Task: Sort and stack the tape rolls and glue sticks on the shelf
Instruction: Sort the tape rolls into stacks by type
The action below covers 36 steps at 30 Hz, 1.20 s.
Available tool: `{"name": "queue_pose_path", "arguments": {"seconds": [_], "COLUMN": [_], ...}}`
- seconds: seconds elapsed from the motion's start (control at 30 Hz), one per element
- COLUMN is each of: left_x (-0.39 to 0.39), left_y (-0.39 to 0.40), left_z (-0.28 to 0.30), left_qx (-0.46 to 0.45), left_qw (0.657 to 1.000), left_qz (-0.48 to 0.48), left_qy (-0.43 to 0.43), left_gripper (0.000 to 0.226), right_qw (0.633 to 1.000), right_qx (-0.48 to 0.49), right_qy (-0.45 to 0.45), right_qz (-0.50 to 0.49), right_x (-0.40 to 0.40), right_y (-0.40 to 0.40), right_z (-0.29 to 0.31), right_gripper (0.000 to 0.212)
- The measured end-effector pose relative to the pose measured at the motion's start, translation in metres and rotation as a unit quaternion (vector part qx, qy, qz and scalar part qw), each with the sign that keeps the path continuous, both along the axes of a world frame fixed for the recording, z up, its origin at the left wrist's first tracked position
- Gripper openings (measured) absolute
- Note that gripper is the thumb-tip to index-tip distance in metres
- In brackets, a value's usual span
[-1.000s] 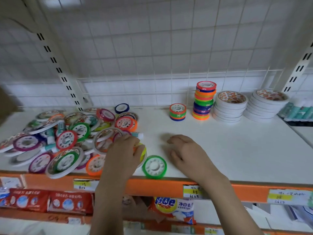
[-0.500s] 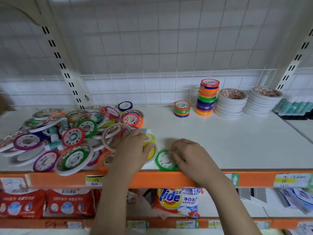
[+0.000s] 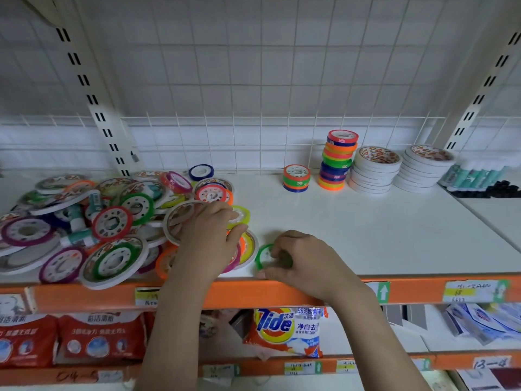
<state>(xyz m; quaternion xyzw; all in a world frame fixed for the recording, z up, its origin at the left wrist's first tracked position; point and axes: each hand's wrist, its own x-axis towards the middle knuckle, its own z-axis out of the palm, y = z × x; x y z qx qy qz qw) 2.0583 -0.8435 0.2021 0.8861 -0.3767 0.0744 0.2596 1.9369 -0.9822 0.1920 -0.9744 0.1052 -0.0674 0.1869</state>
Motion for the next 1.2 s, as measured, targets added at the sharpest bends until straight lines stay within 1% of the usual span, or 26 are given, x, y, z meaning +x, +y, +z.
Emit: {"name": "queue_pose_path", "arguments": {"seconds": [0.1,0.2,0.23,0.47,0.6,0.73,0.83,0.97,1.07,1.2], "left_x": [-0.001,-0.001,-0.001,0.003,0.006,0.008,0.009,0.011,0.011,0.012], "left_y": [-0.004,-0.009,-0.01,-0.027,-0.035,-0.039,-0.039,-0.038,-0.038,-0.041], "left_z": [0.001,0.002,0.002,0.003,0.003,0.005,0.005,0.003,0.001,-0.002], "left_qx": [0.0,-0.001,-0.006,-0.022,-0.021,-0.028,-0.034,-0.027,-0.027,-0.022], "left_qw": [1.0,1.0,1.0,1.0,1.0,0.999,0.998,0.997,0.997,0.997], "left_qz": [0.003,0.003,0.003,0.012,0.015,0.032,0.046,0.063,0.071,0.075], "left_qy": [0.002,0.0,0.001,-0.001,-0.007,-0.008,-0.015,-0.022,-0.015,-0.007], "left_gripper": [0.036,0.036,0.036,0.034,0.032,0.031,0.031,0.029,0.027,0.028], "right_qw": [1.0,0.999,0.999,0.996,0.991,0.991,0.989,0.982,0.979,0.977], "right_qx": [-0.013,-0.033,-0.036,-0.032,-0.067,-0.102,-0.131,-0.186,-0.201,-0.209], "right_qy": [0.009,-0.005,-0.011,-0.077,-0.098,-0.071,-0.052,0.005,0.034,0.048], "right_qz": [0.008,0.01,0.006,-0.035,-0.054,-0.046,-0.034,-0.022,-0.022,-0.01], "right_x": [0.004,0.007,0.007,0.013,0.032,0.061,0.082,0.102,0.112,0.122], "right_y": [-0.003,-0.007,-0.01,-0.055,-0.087,-0.117,-0.133,-0.145,-0.15,-0.156], "right_z": [0.0,-0.002,-0.003,0.007,0.023,0.036,0.04,0.039,0.033,0.027], "right_gripper": [0.041,0.027,0.026,0.033,0.034,0.029,0.03,0.031,0.028,0.027]}}
